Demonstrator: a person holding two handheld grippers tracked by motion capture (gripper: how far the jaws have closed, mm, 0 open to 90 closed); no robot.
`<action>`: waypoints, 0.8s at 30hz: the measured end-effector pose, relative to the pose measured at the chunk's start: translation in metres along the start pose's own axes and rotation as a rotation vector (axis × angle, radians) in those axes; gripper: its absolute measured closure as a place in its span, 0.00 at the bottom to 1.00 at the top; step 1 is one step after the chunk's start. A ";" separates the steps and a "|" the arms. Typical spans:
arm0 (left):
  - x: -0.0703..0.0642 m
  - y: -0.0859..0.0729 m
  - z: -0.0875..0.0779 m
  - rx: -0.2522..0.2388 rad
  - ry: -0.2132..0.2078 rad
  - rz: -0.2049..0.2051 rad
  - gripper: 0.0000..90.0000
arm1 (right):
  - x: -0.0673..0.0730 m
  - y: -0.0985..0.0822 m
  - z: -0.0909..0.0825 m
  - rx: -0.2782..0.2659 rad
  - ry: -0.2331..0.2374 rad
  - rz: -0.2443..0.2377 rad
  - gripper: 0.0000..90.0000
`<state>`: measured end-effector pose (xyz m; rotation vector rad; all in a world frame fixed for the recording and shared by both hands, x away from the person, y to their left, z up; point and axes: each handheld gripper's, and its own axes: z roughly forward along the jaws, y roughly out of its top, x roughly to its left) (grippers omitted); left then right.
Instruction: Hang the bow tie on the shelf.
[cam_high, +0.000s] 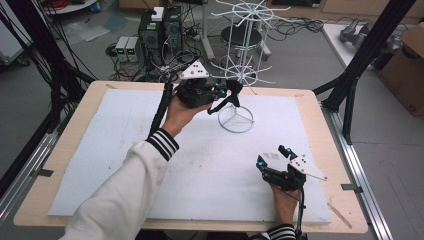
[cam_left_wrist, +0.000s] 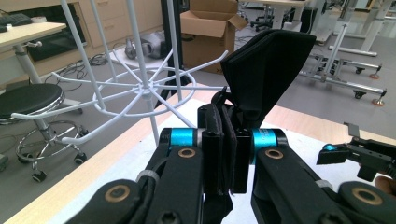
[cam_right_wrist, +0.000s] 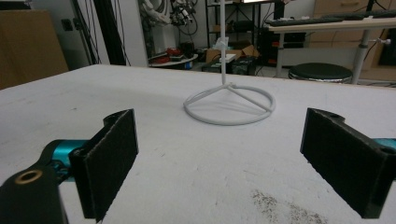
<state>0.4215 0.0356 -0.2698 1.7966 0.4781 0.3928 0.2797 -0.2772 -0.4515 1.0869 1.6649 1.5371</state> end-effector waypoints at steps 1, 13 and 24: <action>0.001 0.000 0.001 0.000 -0.001 -0.004 0.96 | 0.000 0.000 0.000 0.003 0.001 0.005 0.11; 0.009 0.000 0.009 0.021 0.007 -0.008 0.96 | 0.000 0.000 0.000 0.001 0.002 0.004 0.11; 0.018 -0.003 0.018 0.029 0.014 -0.022 0.96 | 0.000 0.000 0.000 0.000 0.000 0.002 0.11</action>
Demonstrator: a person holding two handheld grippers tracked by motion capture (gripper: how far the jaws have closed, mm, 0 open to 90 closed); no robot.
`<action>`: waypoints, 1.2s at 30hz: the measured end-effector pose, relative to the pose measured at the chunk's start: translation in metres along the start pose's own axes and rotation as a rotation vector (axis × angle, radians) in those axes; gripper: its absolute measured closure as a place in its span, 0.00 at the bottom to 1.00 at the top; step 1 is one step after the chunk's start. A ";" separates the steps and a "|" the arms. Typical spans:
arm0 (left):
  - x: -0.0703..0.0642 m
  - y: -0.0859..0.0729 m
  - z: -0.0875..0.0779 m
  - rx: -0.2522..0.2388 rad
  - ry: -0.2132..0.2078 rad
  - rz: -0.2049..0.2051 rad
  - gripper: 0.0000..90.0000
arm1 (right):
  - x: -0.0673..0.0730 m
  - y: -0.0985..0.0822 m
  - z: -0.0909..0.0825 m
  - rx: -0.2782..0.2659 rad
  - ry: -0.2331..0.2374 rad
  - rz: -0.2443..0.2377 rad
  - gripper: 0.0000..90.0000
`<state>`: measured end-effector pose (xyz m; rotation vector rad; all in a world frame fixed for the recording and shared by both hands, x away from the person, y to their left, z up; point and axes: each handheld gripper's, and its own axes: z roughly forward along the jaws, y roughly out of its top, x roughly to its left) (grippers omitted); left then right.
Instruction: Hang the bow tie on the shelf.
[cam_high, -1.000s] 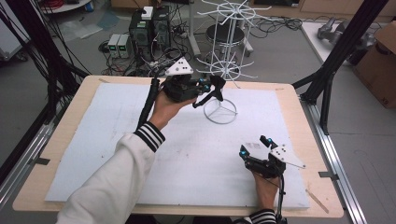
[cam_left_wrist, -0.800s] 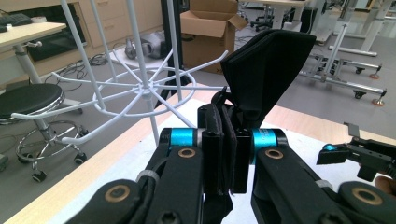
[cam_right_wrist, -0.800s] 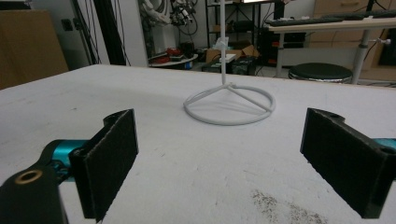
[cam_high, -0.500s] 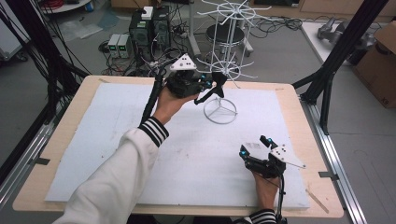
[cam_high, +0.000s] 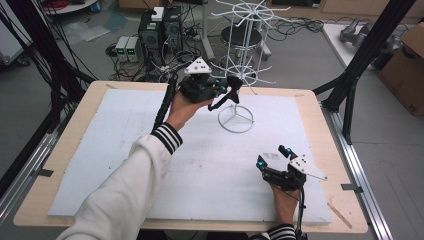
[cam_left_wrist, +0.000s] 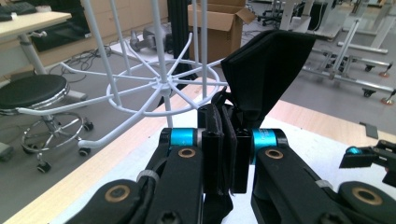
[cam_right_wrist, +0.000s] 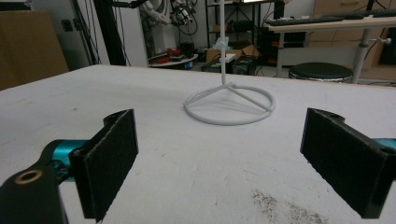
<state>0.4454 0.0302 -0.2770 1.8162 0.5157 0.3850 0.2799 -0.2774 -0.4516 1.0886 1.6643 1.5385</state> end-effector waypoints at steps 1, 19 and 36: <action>0.000 0.001 0.001 -0.003 0.000 0.001 0.96 | 0.000 0.000 0.000 0.000 0.000 0.000 0.11; 0.010 -0.001 0.012 0.027 0.025 -0.008 0.96 | 0.000 0.000 0.000 0.000 -0.001 0.004 0.11; 0.010 -0.001 0.012 0.030 0.039 -0.011 0.88 | 0.000 0.000 0.000 0.000 0.000 0.001 0.11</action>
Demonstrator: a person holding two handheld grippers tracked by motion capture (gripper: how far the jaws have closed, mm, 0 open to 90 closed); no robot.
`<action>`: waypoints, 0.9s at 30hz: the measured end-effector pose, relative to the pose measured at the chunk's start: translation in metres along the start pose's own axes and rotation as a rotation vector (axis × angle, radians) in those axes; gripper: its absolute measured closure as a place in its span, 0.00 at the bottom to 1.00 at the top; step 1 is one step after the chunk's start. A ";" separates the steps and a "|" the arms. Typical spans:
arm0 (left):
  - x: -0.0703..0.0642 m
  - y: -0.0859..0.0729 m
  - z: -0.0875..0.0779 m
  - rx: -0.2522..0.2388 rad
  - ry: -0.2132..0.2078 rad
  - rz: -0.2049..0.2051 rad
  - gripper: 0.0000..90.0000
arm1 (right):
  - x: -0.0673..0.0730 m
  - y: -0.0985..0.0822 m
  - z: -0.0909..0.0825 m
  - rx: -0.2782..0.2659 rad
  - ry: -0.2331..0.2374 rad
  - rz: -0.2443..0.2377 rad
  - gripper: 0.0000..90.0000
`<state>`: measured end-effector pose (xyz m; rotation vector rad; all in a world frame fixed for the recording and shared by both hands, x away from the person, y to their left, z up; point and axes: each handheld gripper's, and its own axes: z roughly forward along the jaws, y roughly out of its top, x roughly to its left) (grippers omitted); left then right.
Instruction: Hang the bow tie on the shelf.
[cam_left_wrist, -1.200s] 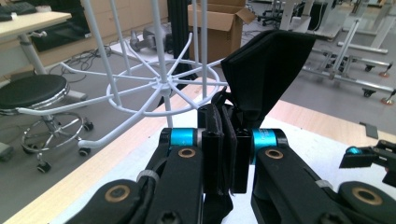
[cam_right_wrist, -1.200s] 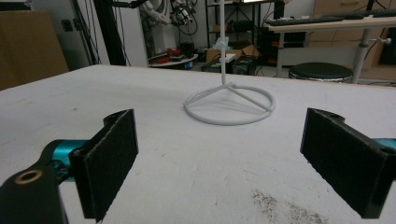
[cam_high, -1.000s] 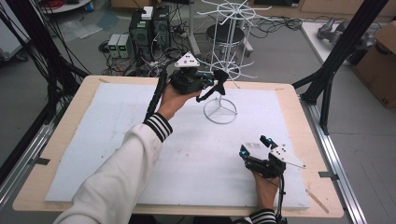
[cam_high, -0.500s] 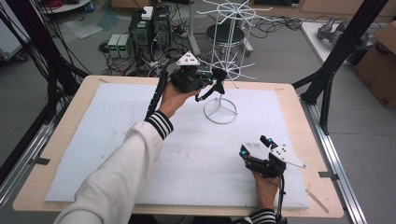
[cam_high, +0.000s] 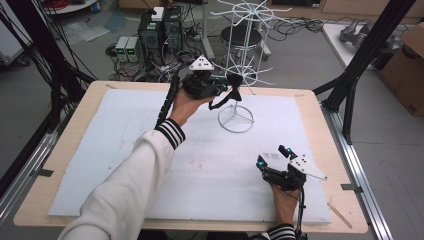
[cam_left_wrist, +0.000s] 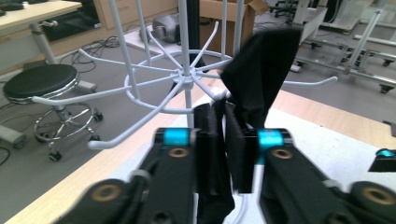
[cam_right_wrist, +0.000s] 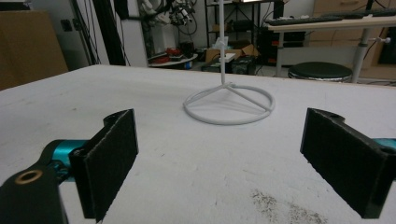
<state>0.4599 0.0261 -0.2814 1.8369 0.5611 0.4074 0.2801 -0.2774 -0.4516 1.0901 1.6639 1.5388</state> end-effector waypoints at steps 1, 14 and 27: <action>-0.001 0.001 -0.001 -0.003 0.003 0.006 0.86 | 0.000 0.000 0.000 0.000 0.000 0.001 0.11; -0.010 0.004 -0.013 0.001 0.019 0.036 0.51 | 0.000 0.000 0.000 0.000 0.000 0.001 0.11; -0.005 -0.053 -0.101 -0.012 0.104 0.092 0.18 | 0.001 0.000 0.000 0.005 -0.005 -0.007 0.11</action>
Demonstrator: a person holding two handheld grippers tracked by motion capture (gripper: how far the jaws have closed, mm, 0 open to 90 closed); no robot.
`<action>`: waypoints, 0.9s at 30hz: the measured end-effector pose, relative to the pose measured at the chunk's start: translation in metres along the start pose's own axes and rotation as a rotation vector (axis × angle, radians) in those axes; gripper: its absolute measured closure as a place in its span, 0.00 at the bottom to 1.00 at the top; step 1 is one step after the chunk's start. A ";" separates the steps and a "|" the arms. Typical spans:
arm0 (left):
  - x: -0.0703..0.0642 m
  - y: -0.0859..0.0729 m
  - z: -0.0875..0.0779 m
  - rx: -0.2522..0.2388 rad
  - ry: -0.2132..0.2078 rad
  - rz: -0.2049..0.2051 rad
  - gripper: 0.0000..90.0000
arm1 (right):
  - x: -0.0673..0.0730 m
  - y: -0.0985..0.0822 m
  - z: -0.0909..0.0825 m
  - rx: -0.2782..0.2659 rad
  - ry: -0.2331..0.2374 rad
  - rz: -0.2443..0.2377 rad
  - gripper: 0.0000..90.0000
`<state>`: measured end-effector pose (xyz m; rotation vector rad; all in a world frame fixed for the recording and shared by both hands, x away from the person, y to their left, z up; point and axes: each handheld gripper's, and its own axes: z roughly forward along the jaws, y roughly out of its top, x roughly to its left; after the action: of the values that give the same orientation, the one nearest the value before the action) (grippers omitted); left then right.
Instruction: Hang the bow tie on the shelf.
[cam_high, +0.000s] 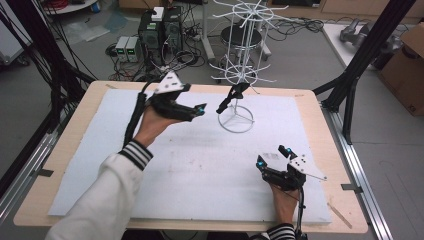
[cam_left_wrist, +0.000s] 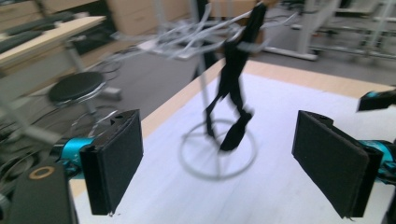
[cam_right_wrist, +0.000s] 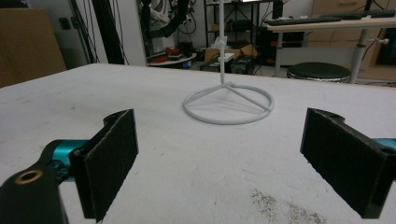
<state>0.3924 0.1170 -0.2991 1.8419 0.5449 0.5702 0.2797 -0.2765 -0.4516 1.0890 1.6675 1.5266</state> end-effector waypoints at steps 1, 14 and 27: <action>0.002 -0.009 -0.010 -0.004 0.008 -0.013 0.18 | 0.000 0.000 0.000 -0.001 -0.003 -0.001 0.11; 0.023 -0.127 -0.131 -0.118 0.166 -0.117 0.17 | 0.002 0.000 0.000 0.000 -0.015 -0.018 0.11; 0.005 -0.192 -0.141 -0.188 0.226 -0.130 0.17 | 0.002 0.000 0.000 0.000 -0.008 -0.014 0.11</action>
<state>0.2908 0.2825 -0.4373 1.5620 0.7309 0.7218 0.2792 -0.2750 -0.4513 1.0801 1.6664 1.5111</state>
